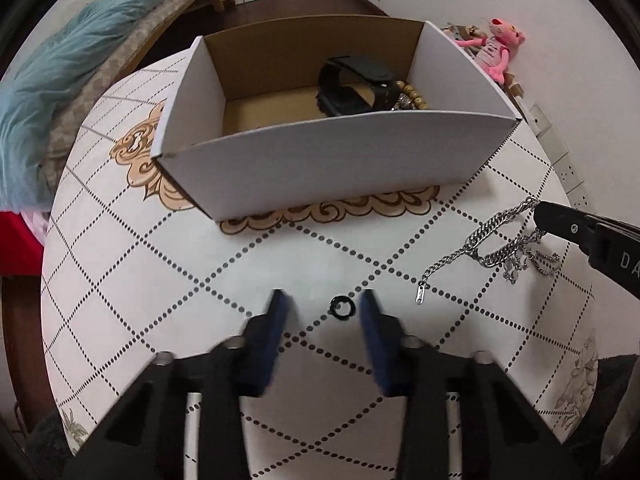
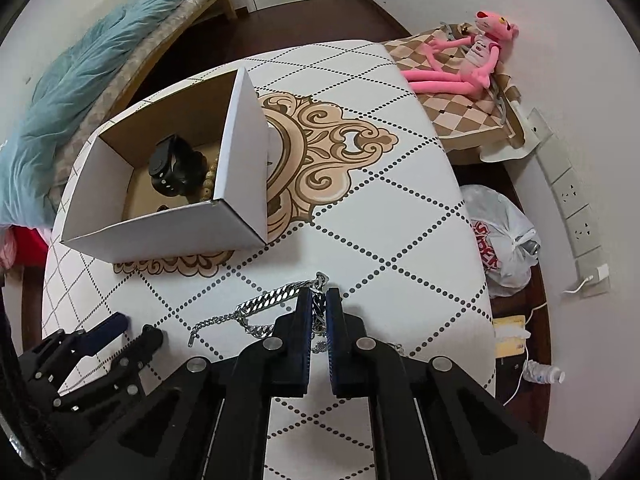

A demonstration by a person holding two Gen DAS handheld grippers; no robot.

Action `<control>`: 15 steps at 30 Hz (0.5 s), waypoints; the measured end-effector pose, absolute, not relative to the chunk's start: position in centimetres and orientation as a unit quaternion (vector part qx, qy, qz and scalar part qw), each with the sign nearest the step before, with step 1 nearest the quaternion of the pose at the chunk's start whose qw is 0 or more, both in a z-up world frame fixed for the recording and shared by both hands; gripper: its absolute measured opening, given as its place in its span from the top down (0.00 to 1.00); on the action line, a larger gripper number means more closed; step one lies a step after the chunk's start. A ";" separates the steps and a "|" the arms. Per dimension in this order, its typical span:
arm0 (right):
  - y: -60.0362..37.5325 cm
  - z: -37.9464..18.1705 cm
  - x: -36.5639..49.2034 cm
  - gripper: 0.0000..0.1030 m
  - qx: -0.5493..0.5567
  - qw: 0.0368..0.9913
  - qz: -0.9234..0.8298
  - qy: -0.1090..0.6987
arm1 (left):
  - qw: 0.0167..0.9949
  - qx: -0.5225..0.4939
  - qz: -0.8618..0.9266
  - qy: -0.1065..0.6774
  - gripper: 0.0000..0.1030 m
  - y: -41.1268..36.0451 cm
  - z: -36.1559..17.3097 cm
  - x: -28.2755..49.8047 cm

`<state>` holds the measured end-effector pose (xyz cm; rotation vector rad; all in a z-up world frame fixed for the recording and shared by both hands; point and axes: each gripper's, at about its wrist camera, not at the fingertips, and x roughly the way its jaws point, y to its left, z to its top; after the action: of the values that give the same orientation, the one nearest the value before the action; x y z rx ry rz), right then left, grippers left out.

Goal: Organize jewelry
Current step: 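Grasp the silver chain with the right tool while the left tool grasps another black ring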

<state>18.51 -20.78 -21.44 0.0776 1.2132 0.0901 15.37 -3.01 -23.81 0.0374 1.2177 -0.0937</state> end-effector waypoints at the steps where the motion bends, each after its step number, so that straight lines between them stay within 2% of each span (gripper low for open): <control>1: -20.8 -21.4 18.5 0.93 0.037 0.820 0.043 0.570 | 0.820 0.017 -0.048 0.571 0.85 -3.0 -23.8 15.4; 2: -20.8 -21.3 18.5 0.93 0.038 0.820 0.044 0.569 | 0.819 0.016 -0.050 0.571 0.90 -3.0 -23.7 15.6; 9: -19.9 -18.3 17.6 0.93 0.059 0.831 0.070 0.548 | 0.827 -0.008 -0.065 0.559 0.90 -2.4 -22.1 15.4; 15: -19.1 -13.5 17.5 0.93 0.074 0.844 0.107 0.520 | 0.845 -0.046 -0.083 0.526 0.90 -0.6 -16.7 15.4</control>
<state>17.52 -19.09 -13.52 0.1561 1.0985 0.2255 15.45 -0.55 -16.74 -0.0975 1.1094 -0.1758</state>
